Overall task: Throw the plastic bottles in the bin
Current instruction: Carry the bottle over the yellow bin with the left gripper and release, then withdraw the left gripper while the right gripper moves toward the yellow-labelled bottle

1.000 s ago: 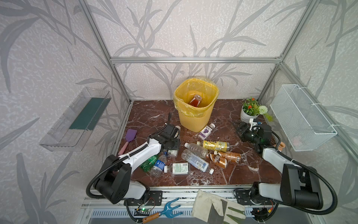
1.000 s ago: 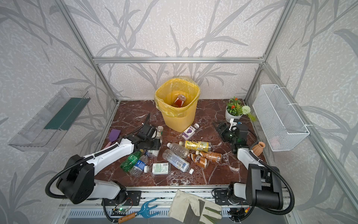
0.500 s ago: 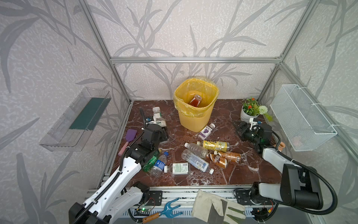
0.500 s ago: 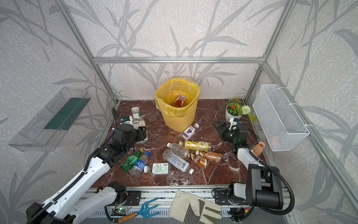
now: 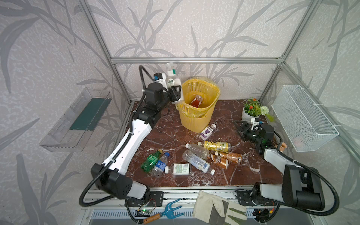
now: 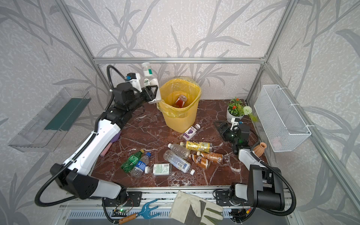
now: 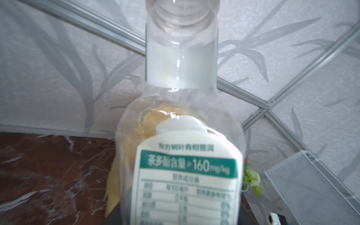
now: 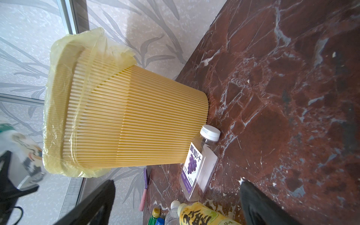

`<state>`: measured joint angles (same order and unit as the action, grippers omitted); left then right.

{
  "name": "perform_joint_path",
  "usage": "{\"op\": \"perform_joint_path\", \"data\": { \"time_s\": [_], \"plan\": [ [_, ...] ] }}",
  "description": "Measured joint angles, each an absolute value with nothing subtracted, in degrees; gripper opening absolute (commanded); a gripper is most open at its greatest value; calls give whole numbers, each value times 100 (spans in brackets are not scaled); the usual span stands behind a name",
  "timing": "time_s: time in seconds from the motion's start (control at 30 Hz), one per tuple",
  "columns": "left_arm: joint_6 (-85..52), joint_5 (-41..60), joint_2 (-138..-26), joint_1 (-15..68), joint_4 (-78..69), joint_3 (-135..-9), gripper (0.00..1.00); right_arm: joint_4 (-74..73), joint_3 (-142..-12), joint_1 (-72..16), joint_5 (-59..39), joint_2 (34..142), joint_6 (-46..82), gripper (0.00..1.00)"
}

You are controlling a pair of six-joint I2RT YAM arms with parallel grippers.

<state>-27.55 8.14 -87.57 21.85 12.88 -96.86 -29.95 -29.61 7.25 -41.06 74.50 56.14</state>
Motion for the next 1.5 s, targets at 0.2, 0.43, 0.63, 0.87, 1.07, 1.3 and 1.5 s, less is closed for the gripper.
{"op": "perform_joint_path", "data": {
  "time_s": [0.2, 0.43, 0.63, 0.87, 1.07, 1.3, 1.5],
  "plan": [
    [-2399, 840, -9839, 2331, 2742, -11257, 99, -2762, -2893, 799, -4125, 7161, 5498, 99],
    [-2191, 252, -9295, 2257, 3070, -10147, 99, -2259, -2893, 978, -4123, 6770, 5175, 99],
    [-2104, -421, -8112, 2257, 2639, -9183, 99, -2123, -2893, 982, -4125, 6796, 5118, 99],
    [-2290, -1549, -6423, 2088, 1992, -7194, 99, -2115, -2875, 982, -4130, 6827, 5111, 99],
    [-3076, -1968, -5918, 1374, 2401, -5922, 99, -2051, -2875, 982, -4132, 6831, 5050, 100],
    [-3913, -1887, -5629, 926, 2646, -4976, 99, -961, -3330, 681, -4010, 6794, 4265, 97],
    [-4311, -1584, -5795, 574, 2633, -4670, 99, 161, -4099, 10, -3642, 6630, 3124, 90]
  ]
}}
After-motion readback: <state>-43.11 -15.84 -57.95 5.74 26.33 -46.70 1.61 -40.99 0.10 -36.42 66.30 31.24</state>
